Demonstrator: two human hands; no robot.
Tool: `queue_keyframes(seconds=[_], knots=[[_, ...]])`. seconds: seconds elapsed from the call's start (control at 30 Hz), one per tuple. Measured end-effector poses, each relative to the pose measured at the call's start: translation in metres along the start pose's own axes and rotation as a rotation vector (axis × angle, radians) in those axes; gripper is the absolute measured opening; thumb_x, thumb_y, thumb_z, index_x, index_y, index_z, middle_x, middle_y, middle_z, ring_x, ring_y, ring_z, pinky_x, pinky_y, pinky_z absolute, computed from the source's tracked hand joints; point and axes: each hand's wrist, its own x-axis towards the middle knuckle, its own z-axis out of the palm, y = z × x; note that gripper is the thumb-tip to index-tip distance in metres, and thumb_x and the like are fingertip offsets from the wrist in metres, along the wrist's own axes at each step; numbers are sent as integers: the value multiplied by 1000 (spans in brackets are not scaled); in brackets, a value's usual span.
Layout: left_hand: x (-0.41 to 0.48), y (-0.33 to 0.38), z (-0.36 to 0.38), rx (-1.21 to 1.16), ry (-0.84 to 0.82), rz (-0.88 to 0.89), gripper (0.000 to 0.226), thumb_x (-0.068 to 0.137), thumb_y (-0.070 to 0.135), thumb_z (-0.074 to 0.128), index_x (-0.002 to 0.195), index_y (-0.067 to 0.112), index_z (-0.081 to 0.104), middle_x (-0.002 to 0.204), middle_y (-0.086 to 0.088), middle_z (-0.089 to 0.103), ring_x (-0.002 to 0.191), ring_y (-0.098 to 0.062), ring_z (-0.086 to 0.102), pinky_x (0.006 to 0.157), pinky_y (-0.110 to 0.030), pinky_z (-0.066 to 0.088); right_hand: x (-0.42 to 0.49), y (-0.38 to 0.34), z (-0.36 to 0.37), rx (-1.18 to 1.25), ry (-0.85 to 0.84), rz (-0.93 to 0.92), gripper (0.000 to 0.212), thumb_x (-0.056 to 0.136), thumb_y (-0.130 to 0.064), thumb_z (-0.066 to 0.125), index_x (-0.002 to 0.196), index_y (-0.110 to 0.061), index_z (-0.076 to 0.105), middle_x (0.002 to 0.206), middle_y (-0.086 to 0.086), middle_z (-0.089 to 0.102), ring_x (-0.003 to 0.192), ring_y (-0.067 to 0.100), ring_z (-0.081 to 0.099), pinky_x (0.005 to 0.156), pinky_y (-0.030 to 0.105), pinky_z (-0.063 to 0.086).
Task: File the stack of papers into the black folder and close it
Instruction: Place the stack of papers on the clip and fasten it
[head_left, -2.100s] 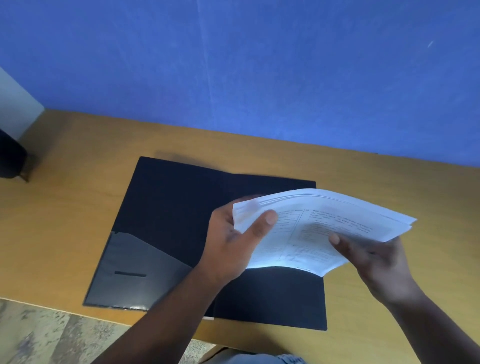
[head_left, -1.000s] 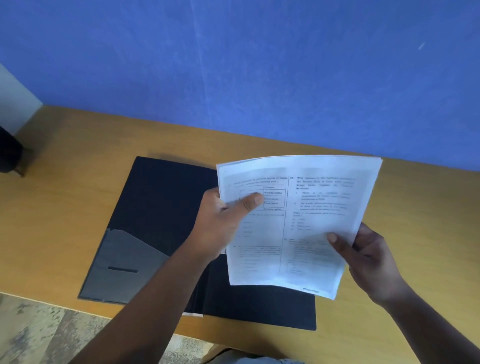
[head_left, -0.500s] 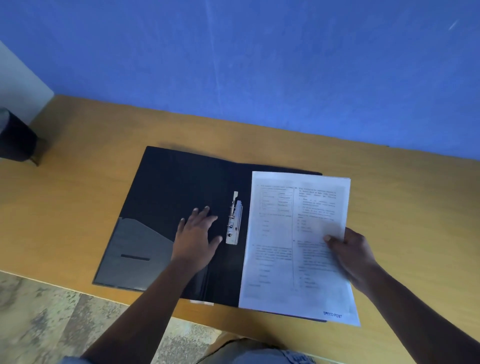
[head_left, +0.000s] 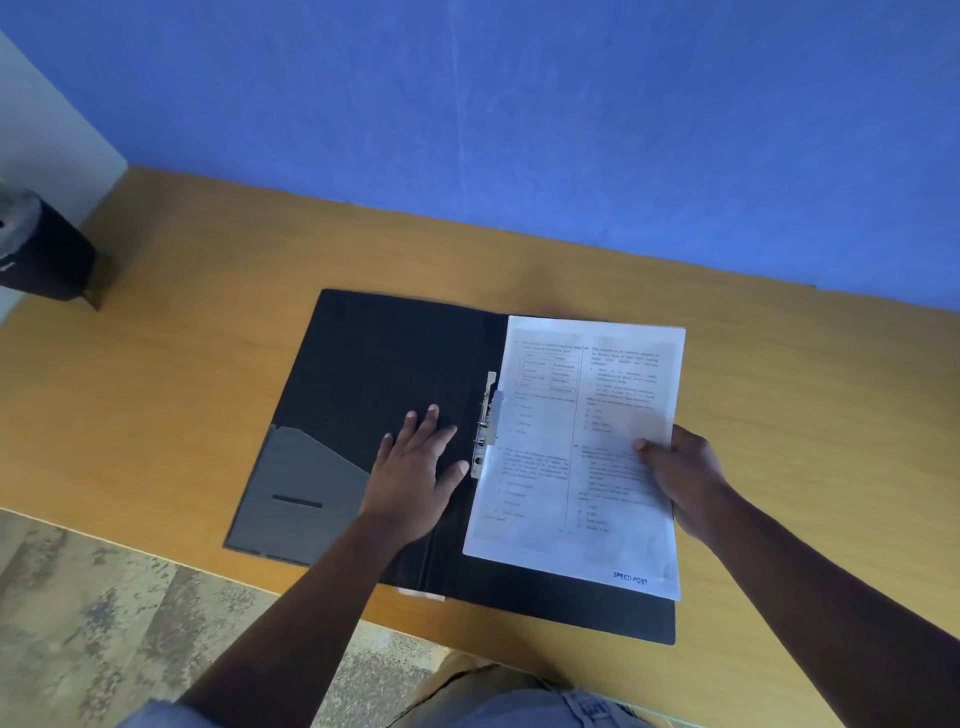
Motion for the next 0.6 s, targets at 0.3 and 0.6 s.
queue_keyframes(seconds=[0.3,0.6], knots=[[-11,19,0,18,195,161,50,101,47,38,137,16,55,160,-3,33,150,-20,24,122,-45,20,6,-5,2,-177,-20,-23,32,94,-10,64,126,-12,64,112,6,72,97,27,69,79,39,58],[-29,76,17,-36,127,517,38,94,41,59,120,13,67,141,-3,59,137,-22,47,113,-45,36,18,-24,-23,-818,150,-215,64,84,-40,69,137,-13,45,130,9,59,107,27,59,75,33,46]])
